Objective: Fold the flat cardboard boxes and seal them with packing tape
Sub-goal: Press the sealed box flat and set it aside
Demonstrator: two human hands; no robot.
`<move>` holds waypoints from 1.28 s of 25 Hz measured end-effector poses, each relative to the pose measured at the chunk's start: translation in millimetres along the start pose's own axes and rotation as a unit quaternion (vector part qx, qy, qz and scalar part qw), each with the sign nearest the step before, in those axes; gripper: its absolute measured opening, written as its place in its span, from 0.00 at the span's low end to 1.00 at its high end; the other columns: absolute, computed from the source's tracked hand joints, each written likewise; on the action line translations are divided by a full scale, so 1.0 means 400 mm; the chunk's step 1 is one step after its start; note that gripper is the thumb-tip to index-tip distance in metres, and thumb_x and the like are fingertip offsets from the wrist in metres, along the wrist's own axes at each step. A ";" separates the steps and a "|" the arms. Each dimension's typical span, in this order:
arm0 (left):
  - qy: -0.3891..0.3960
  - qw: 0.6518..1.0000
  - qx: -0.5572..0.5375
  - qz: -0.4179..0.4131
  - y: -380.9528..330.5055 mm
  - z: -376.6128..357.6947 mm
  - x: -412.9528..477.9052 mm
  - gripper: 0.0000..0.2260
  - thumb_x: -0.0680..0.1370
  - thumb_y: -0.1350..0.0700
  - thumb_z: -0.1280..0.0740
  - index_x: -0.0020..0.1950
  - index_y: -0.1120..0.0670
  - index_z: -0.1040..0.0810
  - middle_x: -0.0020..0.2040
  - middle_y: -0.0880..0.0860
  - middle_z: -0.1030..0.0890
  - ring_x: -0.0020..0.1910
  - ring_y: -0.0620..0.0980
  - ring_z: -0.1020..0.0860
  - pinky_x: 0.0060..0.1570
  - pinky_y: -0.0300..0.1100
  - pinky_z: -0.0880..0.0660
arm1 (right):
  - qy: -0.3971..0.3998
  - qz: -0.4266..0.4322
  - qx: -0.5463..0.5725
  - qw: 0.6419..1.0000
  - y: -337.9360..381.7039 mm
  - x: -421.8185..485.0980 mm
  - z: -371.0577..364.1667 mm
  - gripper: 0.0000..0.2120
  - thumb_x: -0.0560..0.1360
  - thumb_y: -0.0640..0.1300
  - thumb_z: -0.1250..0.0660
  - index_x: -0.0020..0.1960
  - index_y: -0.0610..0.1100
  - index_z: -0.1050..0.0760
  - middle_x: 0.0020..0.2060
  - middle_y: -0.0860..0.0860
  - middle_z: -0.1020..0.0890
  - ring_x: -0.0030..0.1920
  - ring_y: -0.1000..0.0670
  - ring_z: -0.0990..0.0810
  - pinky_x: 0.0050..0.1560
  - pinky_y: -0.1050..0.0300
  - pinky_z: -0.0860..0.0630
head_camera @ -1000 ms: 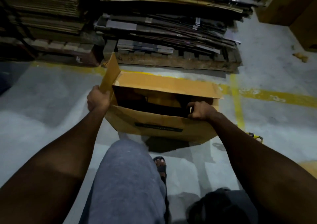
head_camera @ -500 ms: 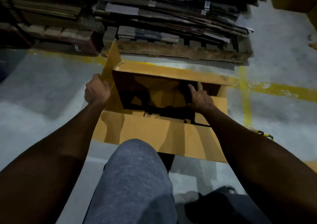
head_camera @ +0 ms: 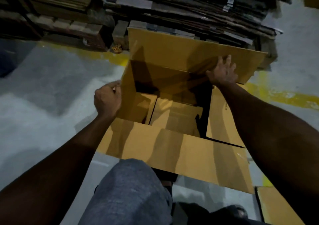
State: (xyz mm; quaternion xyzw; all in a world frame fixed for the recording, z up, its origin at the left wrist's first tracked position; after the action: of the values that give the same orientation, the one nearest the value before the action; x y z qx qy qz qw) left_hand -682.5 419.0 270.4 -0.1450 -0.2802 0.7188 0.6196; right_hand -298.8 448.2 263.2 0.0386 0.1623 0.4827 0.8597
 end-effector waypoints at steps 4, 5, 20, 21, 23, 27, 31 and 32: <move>0.276 0.954 0.055 -0.103 0.049 -0.047 -0.035 0.12 0.81 0.52 0.39 0.59 0.49 0.19 0.61 0.54 0.20 0.60 0.57 0.23 0.59 0.52 0.26 | -0.129 0.056 -0.091 0.986 -0.009 0.003 0.014 0.36 0.79 0.57 0.39 0.80 0.48 0.51 0.79 0.42 0.53 0.78 0.36 0.54 0.72 0.29 0.55; 0.296 0.943 0.103 -0.108 0.073 -0.043 -0.037 0.12 0.81 0.51 0.38 0.62 0.48 0.21 0.65 0.54 0.23 0.63 0.59 0.26 0.62 0.55 0.29 | -0.145 0.078 -0.104 0.981 -0.014 0.001 0.014 0.35 0.79 0.57 0.39 0.80 0.48 0.49 0.79 0.42 0.50 0.78 0.36 0.53 0.72 0.29 0.55; 0.238 0.782 -0.391 0.424 0.049 0.191 0.006 0.13 0.81 0.48 0.44 0.54 0.58 0.33 0.44 0.63 0.24 0.36 0.58 0.19 0.40 0.47 0.19 | -0.004 0.116 -0.080 0.990 -0.064 -0.138 0.078 0.34 0.75 0.68 0.57 0.69 0.49 0.32 0.67 0.39 0.30 0.66 0.36 0.32 0.64 0.35 0.32; 0.219 0.800 -0.400 0.390 0.034 0.180 0.006 0.14 0.81 0.49 0.43 0.58 0.58 0.33 0.45 0.63 0.22 0.40 0.60 0.19 0.47 0.52 0.20 | 0.014 0.115 -0.067 0.991 -0.062 -0.138 0.082 0.35 0.75 0.69 0.57 0.70 0.50 0.32 0.68 0.40 0.30 0.67 0.37 0.31 0.64 0.36 0.32; 0.207 0.881 -0.321 0.280 0.009 0.141 -0.011 0.20 0.80 0.52 0.39 0.71 0.54 0.36 0.50 0.61 0.21 0.42 0.58 0.18 0.51 0.54 0.20 | 0.035 0.111 -0.054 0.992 -0.061 -0.139 0.090 0.31 0.79 0.67 0.53 0.73 0.50 0.34 0.72 0.41 0.33 0.70 0.38 0.33 0.65 0.38 0.33; 0.162 0.971 0.128 -0.121 -0.006 0.040 -0.070 0.37 0.71 0.45 0.27 0.76 0.47 0.42 0.70 0.62 0.39 0.64 0.64 0.34 0.61 0.58 0.28 | 0.053 0.116 -0.054 0.990 -0.070 -0.143 0.100 0.31 0.78 0.68 0.48 0.71 0.48 0.31 0.71 0.43 0.32 0.68 0.38 0.31 0.63 0.39 0.32; 0.242 0.917 0.251 -0.195 -0.036 -0.083 -0.087 0.41 0.74 0.38 0.33 0.78 0.46 0.51 0.78 0.59 0.56 0.74 0.68 0.51 0.67 0.65 0.37 | 0.129 0.155 -0.106 0.974 -0.091 -0.166 -0.007 0.27 0.78 0.67 0.48 0.63 0.50 0.24 0.67 0.43 0.27 0.62 0.40 0.26 0.60 0.42 0.30; 0.270 0.914 0.245 -0.180 -0.038 -0.118 -0.079 0.41 0.75 0.39 0.33 0.79 0.47 0.53 0.78 0.60 0.58 0.75 0.68 0.53 0.67 0.65 0.37 | 0.136 0.164 -0.112 0.971 -0.102 -0.176 -0.043 0.28 0.78 0.68 0.49 0.66 0.52 0.27 0.70 0.45 0.29 0.65 0.40 0.28 0.61 0.41 0.30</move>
State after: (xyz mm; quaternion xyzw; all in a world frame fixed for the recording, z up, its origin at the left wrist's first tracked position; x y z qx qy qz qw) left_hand -637.8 399.9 237.0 -0.1239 0.0615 0.5751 0.8063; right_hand -304.7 365.7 254.7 -0.0980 0.2142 0.6331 0.7373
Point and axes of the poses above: each hand's wrist, its own x-axis towards the middle knuckle, its own z-axis out of the back of the hand, y = z × x, the point moved 1 cm from there along x, towards the middle knuckle
